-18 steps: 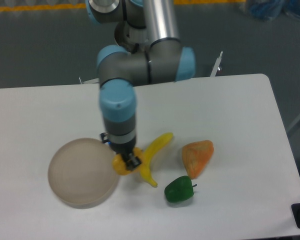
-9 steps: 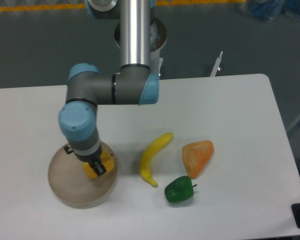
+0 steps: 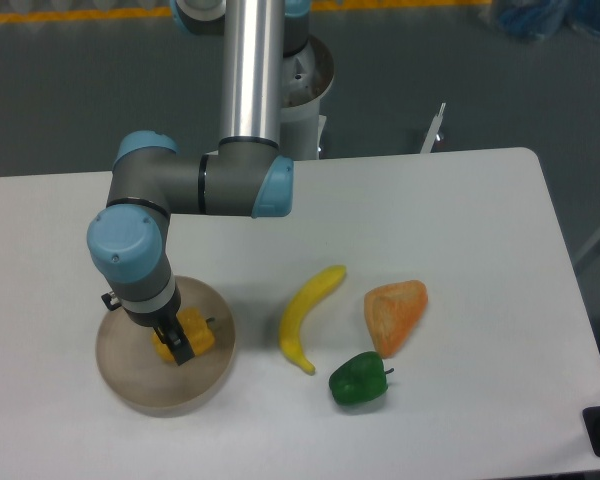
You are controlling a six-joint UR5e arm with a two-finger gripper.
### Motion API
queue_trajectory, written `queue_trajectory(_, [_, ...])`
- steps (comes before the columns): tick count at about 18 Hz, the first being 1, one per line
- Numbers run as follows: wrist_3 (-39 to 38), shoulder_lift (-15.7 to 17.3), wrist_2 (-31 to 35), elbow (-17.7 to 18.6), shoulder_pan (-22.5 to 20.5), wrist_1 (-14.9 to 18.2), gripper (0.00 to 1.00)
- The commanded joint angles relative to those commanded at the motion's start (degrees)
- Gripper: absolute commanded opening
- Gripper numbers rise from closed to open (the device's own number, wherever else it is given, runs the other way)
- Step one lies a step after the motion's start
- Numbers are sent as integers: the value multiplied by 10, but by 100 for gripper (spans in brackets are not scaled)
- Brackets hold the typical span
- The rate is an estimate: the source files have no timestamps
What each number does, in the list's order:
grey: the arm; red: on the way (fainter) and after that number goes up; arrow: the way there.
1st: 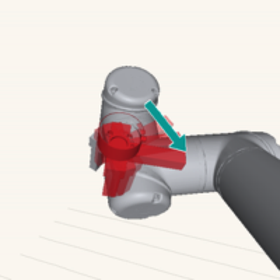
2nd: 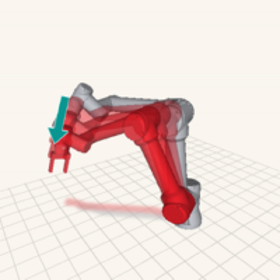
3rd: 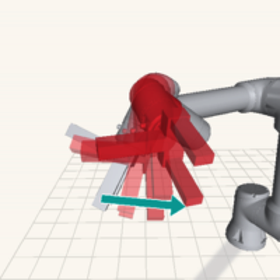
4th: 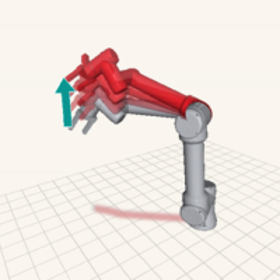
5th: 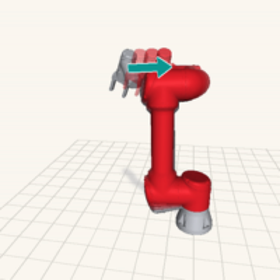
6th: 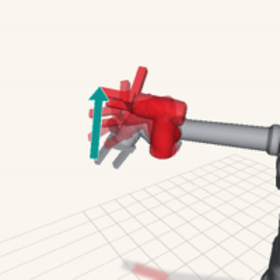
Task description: Place the yellow pepper on the plate
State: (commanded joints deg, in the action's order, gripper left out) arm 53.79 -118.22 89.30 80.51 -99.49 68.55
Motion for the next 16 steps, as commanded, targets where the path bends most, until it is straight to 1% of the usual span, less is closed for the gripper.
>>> queue_trajectory(3, [5,22,2,1,-45,0,100])
queue_trajectory(4, [10,34,0,0,-73,-1,100])
queue_trajectory(6, [18,47,0,-2,-108,-2,100])
queue_trajectory(8, [56,57,1,4,-151,-3,100])
queue_trajectory(13, [140,73,1,5,-243,6,100])
queue_trajectory(14, [164,78,1,7,-256,6,100])
queue_trajectory(16, [219,77,5,10,-279,6,100])
